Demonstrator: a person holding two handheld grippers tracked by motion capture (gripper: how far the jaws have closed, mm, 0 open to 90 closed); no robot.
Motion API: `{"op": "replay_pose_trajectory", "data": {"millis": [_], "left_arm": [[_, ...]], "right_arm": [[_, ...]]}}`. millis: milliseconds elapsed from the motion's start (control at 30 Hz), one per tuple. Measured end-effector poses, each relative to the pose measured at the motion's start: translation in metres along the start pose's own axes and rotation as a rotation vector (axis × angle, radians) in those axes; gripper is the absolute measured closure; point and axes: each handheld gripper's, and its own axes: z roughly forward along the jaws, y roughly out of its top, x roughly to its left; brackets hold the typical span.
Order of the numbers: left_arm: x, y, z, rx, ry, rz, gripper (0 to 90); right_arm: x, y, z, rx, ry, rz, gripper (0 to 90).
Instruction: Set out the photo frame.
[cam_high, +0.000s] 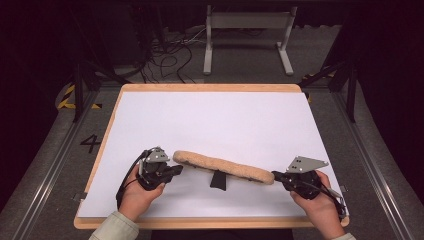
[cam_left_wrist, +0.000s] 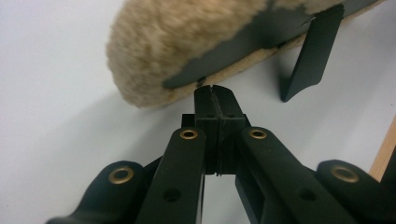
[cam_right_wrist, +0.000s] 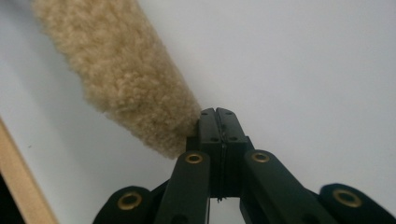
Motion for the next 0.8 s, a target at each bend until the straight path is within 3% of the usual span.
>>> {"op": "replay_pose_trajectory", "data": {"millis": [333,467,567,667,800], "left_arm": [[-0.009,0.004,0.004,0.003,-0.031,0.016,90.0],[-0.013,0.007,0.006,-0.013,-0.050,0.018,90.0],[-0.015,0.010,0.010,0.000,-0.017,0.034,90.0],[-0.010,0.011,0.013,0.002,0.011,0.004,90.0],[-0.005,0.011,0.011,-0.032,0.043,-0.058,90.0]], "right_arm": [[0.016,-0.005,-0.009,0.017,0.075,-0.022,90.0],[0.014,-0.004,-0.010,-0.002,0.049,-0.011,90.0],[0.011,-0.004,-0.013,-0.026,0.021,0.003,90.0],[0.010,-0.003,-0.015,-0.035,0.005,0.004,90.0],[0.005,-0.006,-0.020,-0.042,-0.052,0.027,90.0]]}}
